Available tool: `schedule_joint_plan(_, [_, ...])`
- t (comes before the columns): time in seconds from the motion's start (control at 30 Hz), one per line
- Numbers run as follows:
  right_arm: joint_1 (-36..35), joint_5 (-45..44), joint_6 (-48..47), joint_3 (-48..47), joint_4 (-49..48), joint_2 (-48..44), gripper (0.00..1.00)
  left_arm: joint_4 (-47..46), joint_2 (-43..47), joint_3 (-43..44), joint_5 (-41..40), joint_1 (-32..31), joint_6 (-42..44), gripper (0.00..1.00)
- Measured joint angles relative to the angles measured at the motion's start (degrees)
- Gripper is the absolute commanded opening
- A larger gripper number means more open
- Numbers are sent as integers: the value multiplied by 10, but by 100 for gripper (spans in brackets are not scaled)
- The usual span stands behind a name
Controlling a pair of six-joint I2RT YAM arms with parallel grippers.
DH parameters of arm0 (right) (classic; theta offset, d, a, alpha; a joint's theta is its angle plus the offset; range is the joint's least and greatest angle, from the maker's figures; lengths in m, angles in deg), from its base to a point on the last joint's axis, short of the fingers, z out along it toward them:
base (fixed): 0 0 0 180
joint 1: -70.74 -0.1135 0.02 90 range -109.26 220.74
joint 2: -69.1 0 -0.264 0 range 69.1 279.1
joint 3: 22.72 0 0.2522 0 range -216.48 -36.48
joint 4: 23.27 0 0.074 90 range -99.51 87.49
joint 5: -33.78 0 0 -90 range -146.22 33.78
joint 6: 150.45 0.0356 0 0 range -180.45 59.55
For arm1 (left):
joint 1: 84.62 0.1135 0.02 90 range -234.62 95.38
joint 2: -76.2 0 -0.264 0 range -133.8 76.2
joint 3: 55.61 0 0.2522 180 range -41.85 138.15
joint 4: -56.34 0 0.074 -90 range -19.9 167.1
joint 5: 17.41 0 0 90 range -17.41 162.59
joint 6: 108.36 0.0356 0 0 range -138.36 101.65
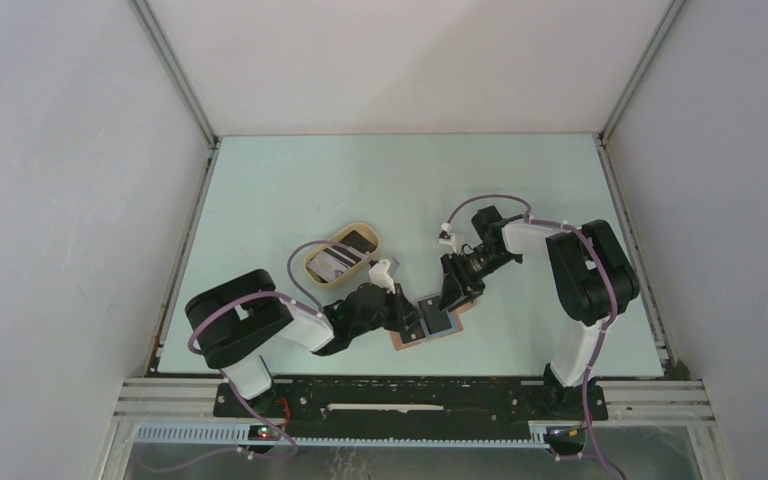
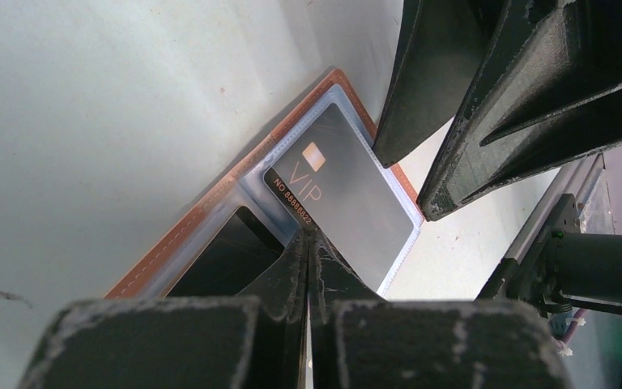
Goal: Put the credit cards into the card holder
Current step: Insert the credit card into the card holder.
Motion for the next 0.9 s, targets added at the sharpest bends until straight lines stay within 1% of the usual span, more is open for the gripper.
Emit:
schedule_joint_plan(0.13, [0, -3, 3, 0, 0, 3, 59, 0, -1, 1, 0, 0, 0, 0])
schedule_joint_plan(0.27, [3, 1, 8, -2, 0, 7, 58, 0, -2, 1, 0, 0, -1, 0])
schedule_joint_plan(0.47, [5, 27, 7, -3, 3, 11, 49, 0, -2, 1, 0, 0, -1, 0])
schedule_joint_plan(0.6, [5, 46, 6, -6, 7, 11, 47, 0, -2, 1, 0, 0, -1, 0])
schedule_joint_plan(0.73, [5, 61, 6, -7, 8, 11, 43, 0, -2, 1, 0, 0, -1, 0])
schedule_joint_plan(0.9, [5, 63, 6, -8, 8, 14, 35, -16, -2, 1, 7, 0, -1, 5])
